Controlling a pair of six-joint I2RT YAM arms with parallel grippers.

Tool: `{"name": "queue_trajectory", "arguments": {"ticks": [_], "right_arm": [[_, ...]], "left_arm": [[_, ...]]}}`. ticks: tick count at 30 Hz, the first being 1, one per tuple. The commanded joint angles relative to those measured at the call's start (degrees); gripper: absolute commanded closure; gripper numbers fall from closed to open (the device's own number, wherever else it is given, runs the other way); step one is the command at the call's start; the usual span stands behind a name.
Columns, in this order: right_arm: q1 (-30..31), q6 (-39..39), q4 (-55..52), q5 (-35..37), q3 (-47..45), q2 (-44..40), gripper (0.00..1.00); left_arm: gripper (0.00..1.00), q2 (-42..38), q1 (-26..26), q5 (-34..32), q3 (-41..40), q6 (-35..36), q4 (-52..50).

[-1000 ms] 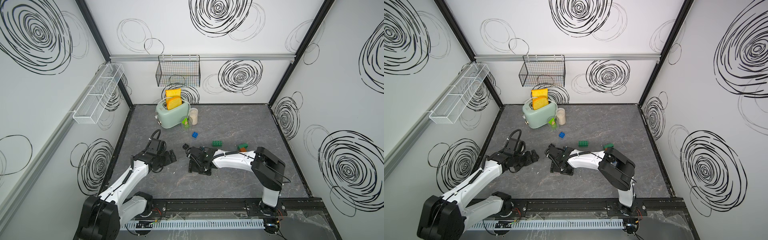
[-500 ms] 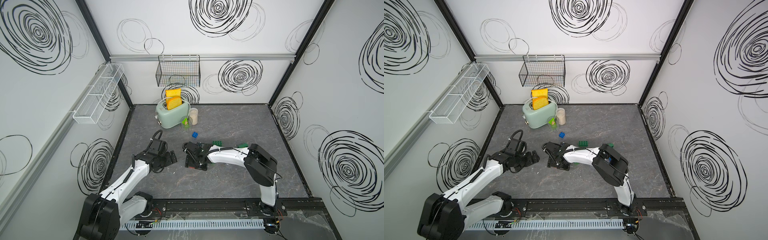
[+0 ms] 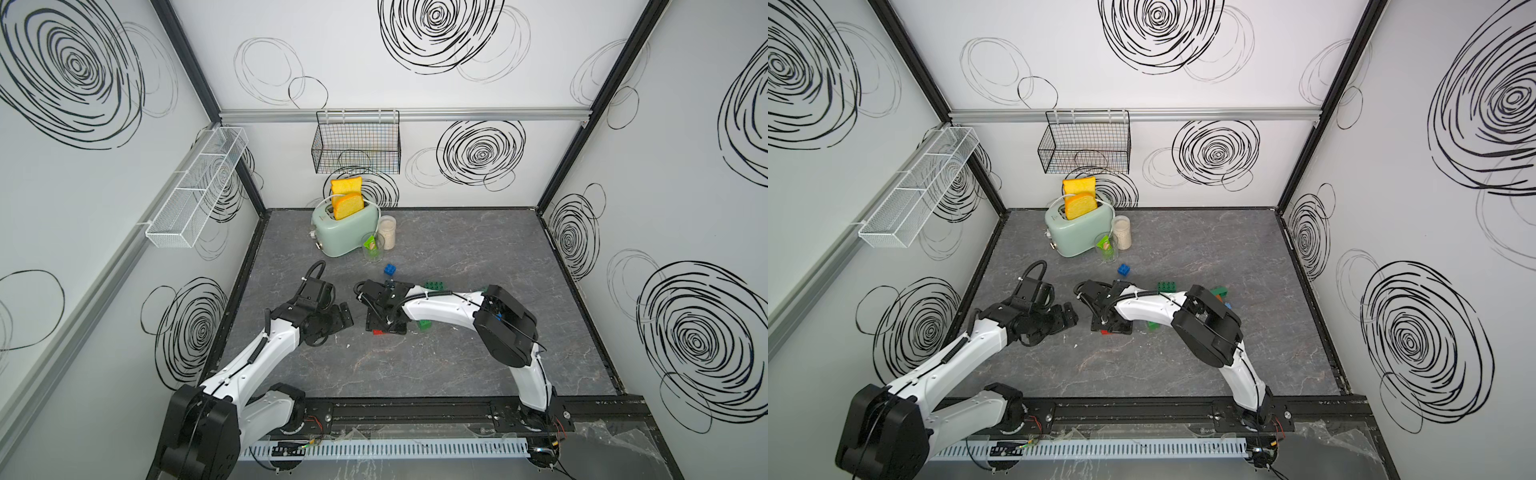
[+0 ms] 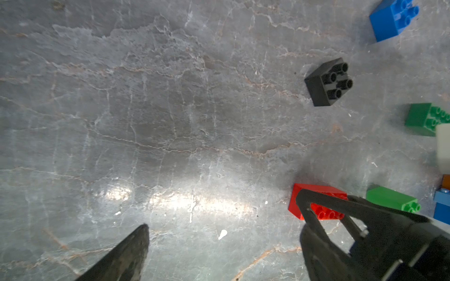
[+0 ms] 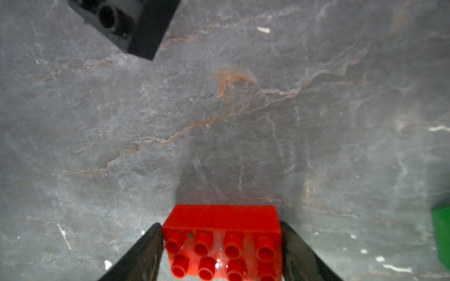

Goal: Assemble the letter f with lego
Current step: Pick up the lego brick from the center of the board, then assemble the lego brick with the lego brick.

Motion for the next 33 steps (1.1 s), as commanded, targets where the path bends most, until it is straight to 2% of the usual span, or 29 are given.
{"name": "queue_trajectory", "arguments": {"ticks": [1, 9, 13, 17, 21, 23, 27, 30, 33], "right_arm": [[0.7, -0.1, -3.6, 1.1, -1.4, 5.8, 0.29], [1.0, -3.6, -4.6, 4.6, -1.4, 3.3, 0.45], [0.5, -9.6, -6.4, 6.6, 2.1, -1.3, 0.46], [-1.2, -15.9, -7.5, 6.6, 4.5, -8.9, 0.46], [-5.5, -22.8, -5.9, 4.5, -0.7, -19.8, 0.46], [-8.5, -25.9, -6.6, 4.3, -4.6, -24.6, 0.46], [-14.0, -32.5, -5.0, 0.9, -12.6, -32.0, 0.45], [-14.8, -35.5, -5.5, 0.9, -15.4, -33.1, 0.44], [-14.8, -36.5, -3.3, -0.1, -19.4, -33.5, 0.44]], "left_arm": [[0.01, 0.0, -0.1, -1.6, 1.0, -0.8, -0.9], [0.02, -0.6, 1.1, -1.7, 0.6, -0.7, -0.5], [0.01, -0.5, 1.6, 0.0, 0.1, 0.0, 0.8], [0.0, 0.4, 1.6, 5.6, -1.2, 1.9, 4.2], [0.0, 1.4, 1.0, 14.1, -2.0, 4.4, 9.2], [0.0, 2.5, -1.3, 16.4, -1.8, 5.5, 10.9], [0.02, 4.0, -10.5, 20.4, -0.6, 6.6, 15.3], [0.02, 4.3, -14.6, 25.2, -1.8, 2.2, 22.3], [0.02, 4.7, -17.0, 26.4, -2.7, -2.4, 26.8]]}}
